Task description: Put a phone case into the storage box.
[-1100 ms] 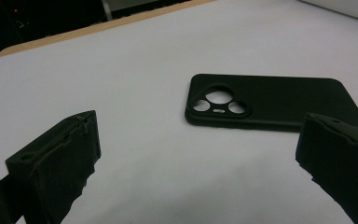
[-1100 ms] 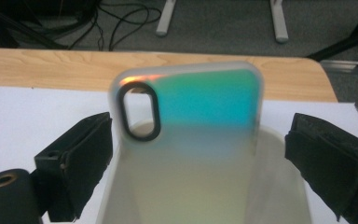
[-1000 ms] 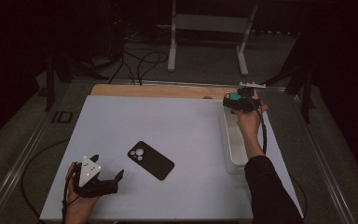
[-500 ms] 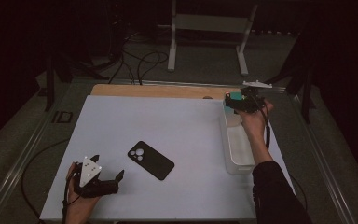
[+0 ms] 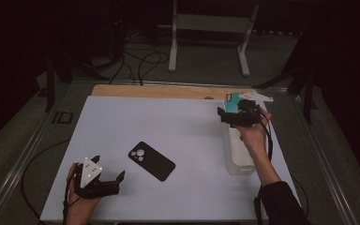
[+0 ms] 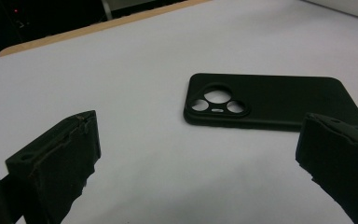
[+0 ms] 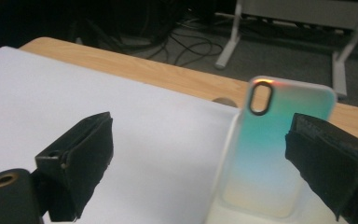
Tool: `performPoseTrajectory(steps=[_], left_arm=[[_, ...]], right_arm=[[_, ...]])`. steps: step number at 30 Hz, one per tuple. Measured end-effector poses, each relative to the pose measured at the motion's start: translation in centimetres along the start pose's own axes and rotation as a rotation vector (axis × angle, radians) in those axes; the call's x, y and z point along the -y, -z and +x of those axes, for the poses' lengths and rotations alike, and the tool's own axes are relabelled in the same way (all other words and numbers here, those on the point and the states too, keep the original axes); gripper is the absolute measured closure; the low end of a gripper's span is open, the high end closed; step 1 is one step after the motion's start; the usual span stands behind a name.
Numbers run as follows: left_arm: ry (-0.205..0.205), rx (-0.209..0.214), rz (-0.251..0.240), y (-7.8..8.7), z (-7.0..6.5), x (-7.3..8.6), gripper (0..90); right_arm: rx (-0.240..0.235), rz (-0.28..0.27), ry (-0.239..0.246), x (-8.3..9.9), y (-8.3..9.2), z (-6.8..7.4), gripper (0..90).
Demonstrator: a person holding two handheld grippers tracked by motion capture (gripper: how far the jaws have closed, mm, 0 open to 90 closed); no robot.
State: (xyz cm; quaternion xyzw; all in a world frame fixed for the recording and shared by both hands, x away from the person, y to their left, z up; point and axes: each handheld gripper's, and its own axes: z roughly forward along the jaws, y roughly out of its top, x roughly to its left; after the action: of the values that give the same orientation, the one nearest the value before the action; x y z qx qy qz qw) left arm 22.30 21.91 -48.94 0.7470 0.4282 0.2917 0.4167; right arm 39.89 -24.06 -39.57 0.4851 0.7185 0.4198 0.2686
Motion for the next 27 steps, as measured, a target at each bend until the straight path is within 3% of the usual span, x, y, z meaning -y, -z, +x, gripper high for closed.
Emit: performPoseTrajectory(steps=[4,14,15,19,27], left_arm=[[-0.001,0.001,-0.001,0.0,0.0,0.0,0.4],[-0.005,0.002,0.003,-0.1,-0.1,0.0,0.3],[-0.003,0.002,0.005,-0.1,-0.1,0.0,0.3],[-0.002,0.003,0.006,-0.2,-0.1,0.0,0.3],[-0.003,0.003,0.003,-0.1,-0.1,0.0,0.3]], right_arm=[[-0.039,-0.03,0.024,0.7,1.6,1.4,8.1],[-0.096,-0.086,0.042,2.9,4.9,2.7,8.1],[-0.103,-0.089,0.068,4.1,5.7,3.3,8.1],[-0.112,-0.092,0.074,5.3,6.3,3.6,8.1],[-0.138,-0.127,0.046,8.6,8.0,4.0,8.1]])
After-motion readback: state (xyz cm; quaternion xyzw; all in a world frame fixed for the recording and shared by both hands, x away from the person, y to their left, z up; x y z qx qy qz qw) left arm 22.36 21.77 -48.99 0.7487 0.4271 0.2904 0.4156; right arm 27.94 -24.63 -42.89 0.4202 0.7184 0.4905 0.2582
